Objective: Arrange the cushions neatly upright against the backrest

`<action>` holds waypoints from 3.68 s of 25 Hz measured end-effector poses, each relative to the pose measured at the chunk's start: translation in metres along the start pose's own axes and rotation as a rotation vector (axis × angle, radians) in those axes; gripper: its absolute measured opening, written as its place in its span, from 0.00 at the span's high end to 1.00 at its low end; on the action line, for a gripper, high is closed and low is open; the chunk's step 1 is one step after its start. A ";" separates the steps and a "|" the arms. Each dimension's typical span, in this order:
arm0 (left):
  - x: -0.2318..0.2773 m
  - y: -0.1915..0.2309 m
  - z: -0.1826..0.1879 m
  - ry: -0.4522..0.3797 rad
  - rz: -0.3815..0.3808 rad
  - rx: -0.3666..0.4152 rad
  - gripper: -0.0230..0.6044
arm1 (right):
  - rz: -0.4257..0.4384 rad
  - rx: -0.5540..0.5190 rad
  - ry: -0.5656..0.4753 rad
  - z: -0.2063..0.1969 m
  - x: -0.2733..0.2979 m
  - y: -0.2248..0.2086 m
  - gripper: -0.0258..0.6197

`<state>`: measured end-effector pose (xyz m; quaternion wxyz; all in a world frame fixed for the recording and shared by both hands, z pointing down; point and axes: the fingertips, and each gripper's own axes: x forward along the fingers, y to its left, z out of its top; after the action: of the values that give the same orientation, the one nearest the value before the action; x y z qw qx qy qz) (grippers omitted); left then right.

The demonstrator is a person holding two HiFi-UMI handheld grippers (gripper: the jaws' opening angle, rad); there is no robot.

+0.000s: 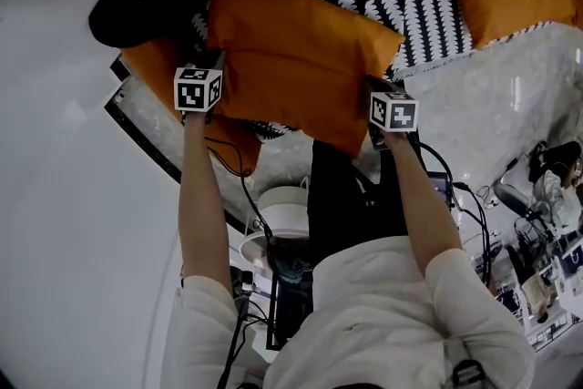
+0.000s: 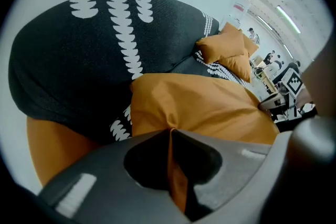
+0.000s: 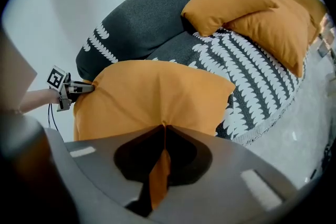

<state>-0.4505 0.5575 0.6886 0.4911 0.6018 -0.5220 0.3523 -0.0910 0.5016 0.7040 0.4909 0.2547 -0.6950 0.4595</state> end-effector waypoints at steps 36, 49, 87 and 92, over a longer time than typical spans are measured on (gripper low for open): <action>-0.131 -0.035 -0.033 -0.522 0.366 -0.407 0.95 | 0.051 -0.312 -0.340 0.159 -0.090 0.052 0.92; -0.160 -0.004 -0.021 -0.668 0.613 -0.482 0.95 | 0.176 -0.380 -0.463 0.238 -0.091 0.112 0.92; -0.200 0.072 0.006 -0.932 0.833 -0.468 0.95 | 0.314 -0.484 -0.743 0.311 -0.086 0.198 0.92; -0.165 0.084 -0.003 -0.865 0.757 -0.488 0.94 | 0.285 -0.492 -0.701 0.308 -0.058 0.189 0.92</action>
<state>-0.5665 0.6092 0.5534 0.1997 0.3337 -0.9162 0.0967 -0.3585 0.3066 0.5482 0.2038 0.1721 -0.9360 0.2296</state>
